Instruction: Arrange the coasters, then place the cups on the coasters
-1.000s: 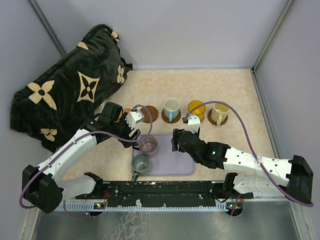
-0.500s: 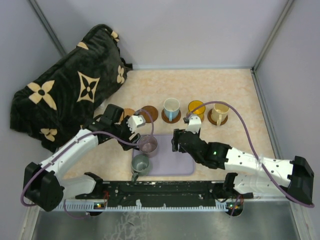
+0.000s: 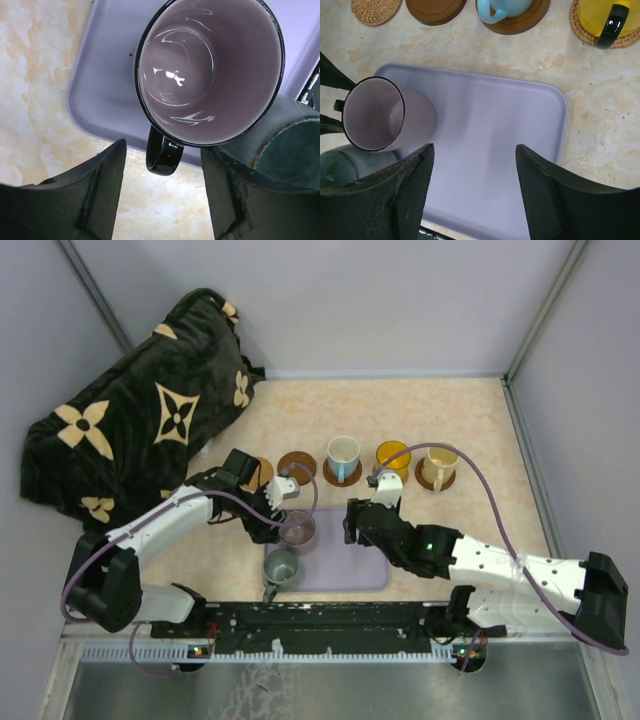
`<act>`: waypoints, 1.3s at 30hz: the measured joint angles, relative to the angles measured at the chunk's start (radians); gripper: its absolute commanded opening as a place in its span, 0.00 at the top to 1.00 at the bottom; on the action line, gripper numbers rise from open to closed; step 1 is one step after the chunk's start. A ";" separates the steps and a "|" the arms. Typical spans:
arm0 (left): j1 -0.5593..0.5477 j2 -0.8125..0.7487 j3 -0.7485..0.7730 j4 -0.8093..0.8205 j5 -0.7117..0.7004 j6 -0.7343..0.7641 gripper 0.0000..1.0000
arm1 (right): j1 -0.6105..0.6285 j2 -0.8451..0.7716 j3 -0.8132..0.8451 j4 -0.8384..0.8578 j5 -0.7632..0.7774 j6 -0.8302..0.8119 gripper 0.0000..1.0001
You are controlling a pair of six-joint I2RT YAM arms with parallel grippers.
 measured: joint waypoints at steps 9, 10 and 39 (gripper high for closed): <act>0.000 0.019 0.000 0.009 0.050 -0.017 0.50 | 0.000 0.000 0.000 0.000 0.000 0.000 0.33; 0.000 0.019 0.000 0.011 0.055 -0.019 0.51 | 0.000 0.000 0.000 0.000 0.000 0.000 0.33; -0.026 0.099 0.053 0.029 0.089 -0.088 1.00 | 0.000 0.000 0.000 -0.007 0.014 0.015 0.32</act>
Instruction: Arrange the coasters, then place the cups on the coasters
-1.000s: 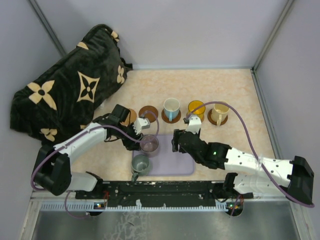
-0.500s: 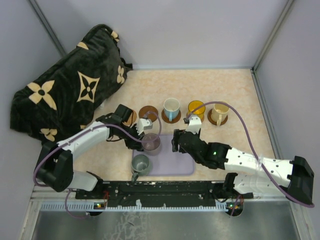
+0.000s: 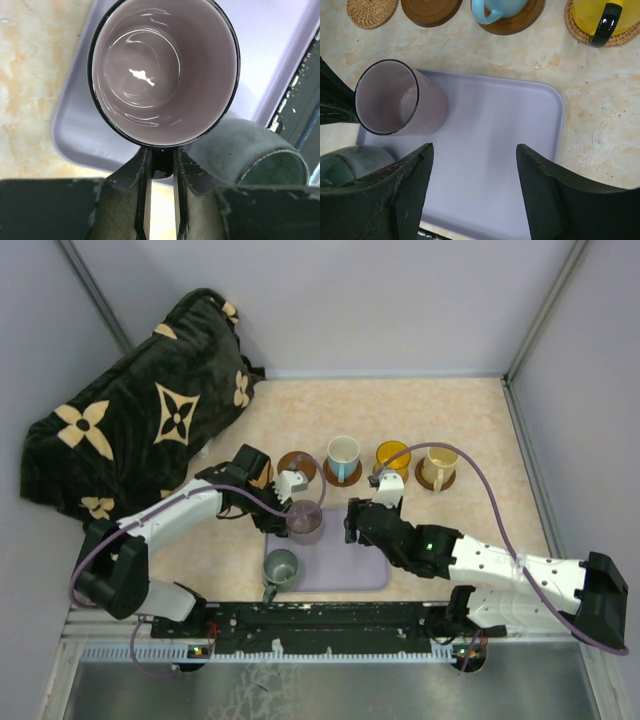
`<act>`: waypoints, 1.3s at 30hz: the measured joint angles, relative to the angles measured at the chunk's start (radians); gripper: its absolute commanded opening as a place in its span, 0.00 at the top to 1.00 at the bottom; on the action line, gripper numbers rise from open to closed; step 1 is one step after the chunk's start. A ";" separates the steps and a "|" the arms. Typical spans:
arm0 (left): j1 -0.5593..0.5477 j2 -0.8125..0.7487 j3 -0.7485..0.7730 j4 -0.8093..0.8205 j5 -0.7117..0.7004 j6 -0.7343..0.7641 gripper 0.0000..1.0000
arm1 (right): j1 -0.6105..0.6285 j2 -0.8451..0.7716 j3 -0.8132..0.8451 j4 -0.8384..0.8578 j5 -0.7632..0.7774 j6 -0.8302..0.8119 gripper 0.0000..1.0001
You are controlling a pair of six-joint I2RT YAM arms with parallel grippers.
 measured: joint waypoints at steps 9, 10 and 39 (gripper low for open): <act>-0.011 -0.092 0.016 0.017 -0.173 -0.158 1.00 | 0.000 0.000 0.000 0.001 0.007 0.000 0.32; -0.015 -0.105 0.023 0.016 -0.194 -0.174 1.00 | 0.000 0.000 0.000 0.001 0.007 0.000 0.32; -0.233 -0.165 -0.120 0.642 -1.012 -0.604 1.00 | 0.000 0.024 -0.006 0.003 0.018 -0.002 0.32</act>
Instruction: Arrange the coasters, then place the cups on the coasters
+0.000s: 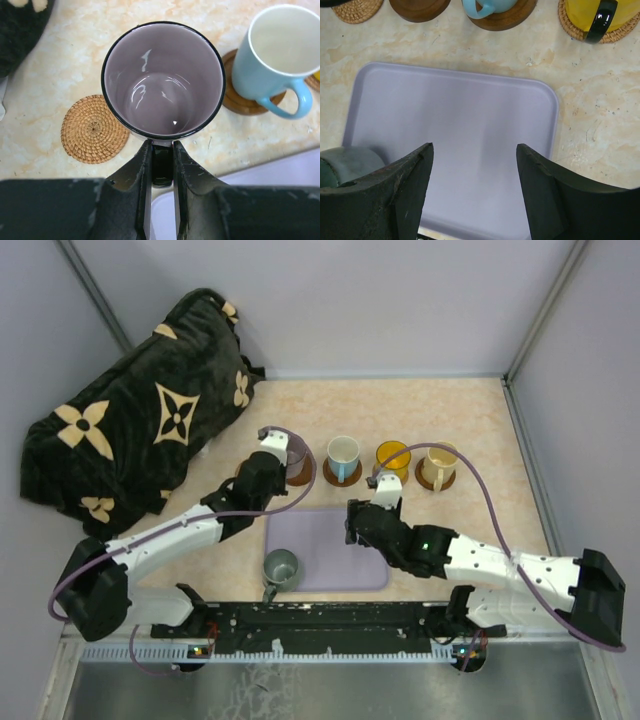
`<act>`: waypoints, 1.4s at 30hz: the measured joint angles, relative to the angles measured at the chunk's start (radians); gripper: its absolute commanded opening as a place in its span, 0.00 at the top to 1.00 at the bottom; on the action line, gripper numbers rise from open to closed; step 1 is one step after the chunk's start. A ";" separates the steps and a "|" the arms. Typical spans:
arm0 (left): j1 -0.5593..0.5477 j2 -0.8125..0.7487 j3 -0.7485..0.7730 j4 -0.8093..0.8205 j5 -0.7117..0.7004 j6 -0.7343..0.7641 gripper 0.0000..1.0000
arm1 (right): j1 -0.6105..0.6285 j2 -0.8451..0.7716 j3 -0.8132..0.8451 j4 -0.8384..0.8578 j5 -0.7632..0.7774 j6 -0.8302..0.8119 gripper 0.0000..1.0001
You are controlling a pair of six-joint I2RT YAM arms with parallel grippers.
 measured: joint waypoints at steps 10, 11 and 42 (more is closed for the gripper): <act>-0.001 0.103 -0.002 0.160 -0.111 -0.069 1.00 | 0.000 0.016 -0.006 -0.003 0.008 0.002 0.32; -0.001 0.113 -0.003 0.170 -0.117 -0.073 1.00 | 0.000 0.016 -0.006 -0.002 0.010 0.002 0.32; -0.001 0.291 -0.003 0.283 -0.151 -0.214 1.00 | 0.000 0.024 -0.006 -0.006 0.014 0.013 0.32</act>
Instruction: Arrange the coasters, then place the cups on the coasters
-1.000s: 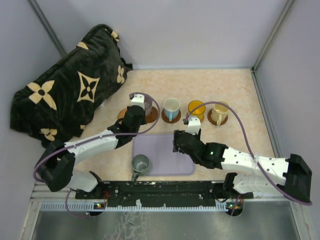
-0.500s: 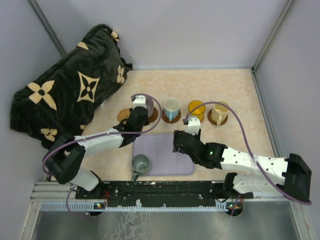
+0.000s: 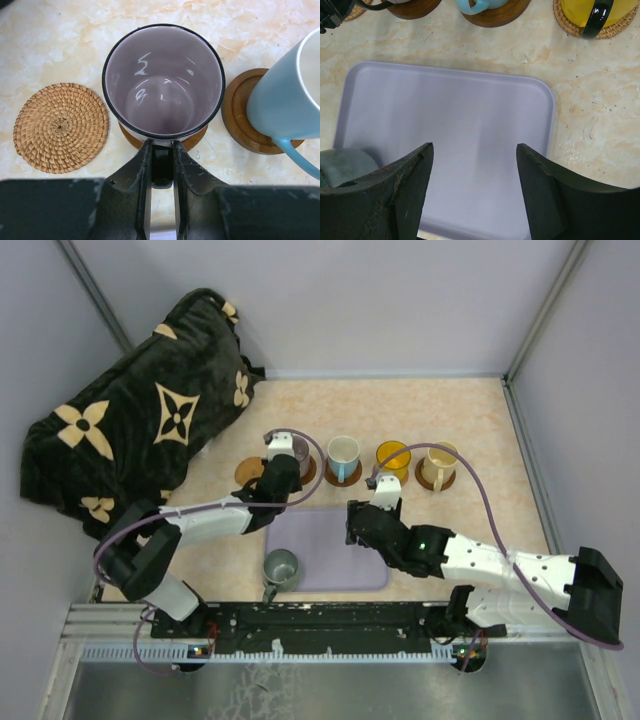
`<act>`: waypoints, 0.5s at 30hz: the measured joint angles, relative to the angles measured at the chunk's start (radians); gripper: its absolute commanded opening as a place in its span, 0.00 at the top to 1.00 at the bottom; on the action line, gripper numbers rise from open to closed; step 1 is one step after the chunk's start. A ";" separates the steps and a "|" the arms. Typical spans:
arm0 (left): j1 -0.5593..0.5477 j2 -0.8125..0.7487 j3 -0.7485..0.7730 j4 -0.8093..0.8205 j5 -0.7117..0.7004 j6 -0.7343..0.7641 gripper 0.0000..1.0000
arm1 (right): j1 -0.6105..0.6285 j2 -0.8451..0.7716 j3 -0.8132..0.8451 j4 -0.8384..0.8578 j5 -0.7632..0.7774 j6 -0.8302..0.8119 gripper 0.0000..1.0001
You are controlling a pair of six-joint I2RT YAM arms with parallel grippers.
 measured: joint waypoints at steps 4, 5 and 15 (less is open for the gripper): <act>0.000 0.018 0.001 0.005 0.001 -0.008 1.00 | 0.000 0.000 0.000 0.000 0.000 0.000 0.32; 0.000 0.021 0.002 0.005 0.000 -0.011 1.00 | 0.000 0.000 0.000 0.000 0.000 0.000 0.32; -0.002 0.024 0.006 0.013 0.001 -0.027 1.00 | 0.000 0.000 0.000 0.000 0.000 0.000 0.32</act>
